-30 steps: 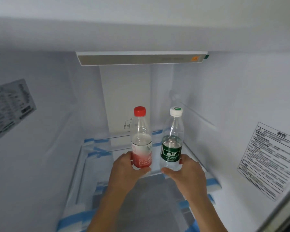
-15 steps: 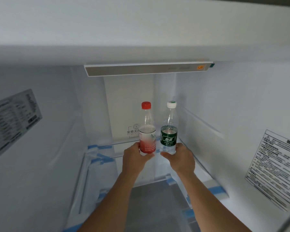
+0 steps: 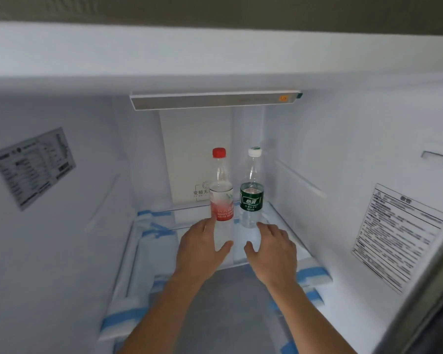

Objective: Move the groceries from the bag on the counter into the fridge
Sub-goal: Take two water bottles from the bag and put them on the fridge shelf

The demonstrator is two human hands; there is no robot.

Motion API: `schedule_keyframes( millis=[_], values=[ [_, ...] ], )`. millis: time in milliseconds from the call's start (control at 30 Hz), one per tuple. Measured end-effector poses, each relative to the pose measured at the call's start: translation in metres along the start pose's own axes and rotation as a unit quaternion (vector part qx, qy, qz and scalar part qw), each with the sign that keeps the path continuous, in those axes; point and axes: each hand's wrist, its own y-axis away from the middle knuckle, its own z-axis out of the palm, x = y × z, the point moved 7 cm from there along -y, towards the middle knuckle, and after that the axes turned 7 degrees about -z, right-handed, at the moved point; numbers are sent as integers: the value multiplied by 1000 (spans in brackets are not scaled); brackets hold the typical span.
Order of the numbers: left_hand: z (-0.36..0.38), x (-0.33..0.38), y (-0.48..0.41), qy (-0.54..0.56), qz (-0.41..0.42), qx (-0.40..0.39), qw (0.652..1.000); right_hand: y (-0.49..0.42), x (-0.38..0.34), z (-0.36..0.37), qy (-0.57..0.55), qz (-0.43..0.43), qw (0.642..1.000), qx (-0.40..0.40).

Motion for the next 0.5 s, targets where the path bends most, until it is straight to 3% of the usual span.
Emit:
schedule_keyframes(
  millis=[167, 500],
  values=[
    [-12, 16, 63, -43, 65, 52, 996, 46, -8, -20, 12, -64, 997, 51],
    [-32, 32, 172, -87, 87, 85, 989, 141, -4, -57, 12, -119, 991, 66]
  ],
)
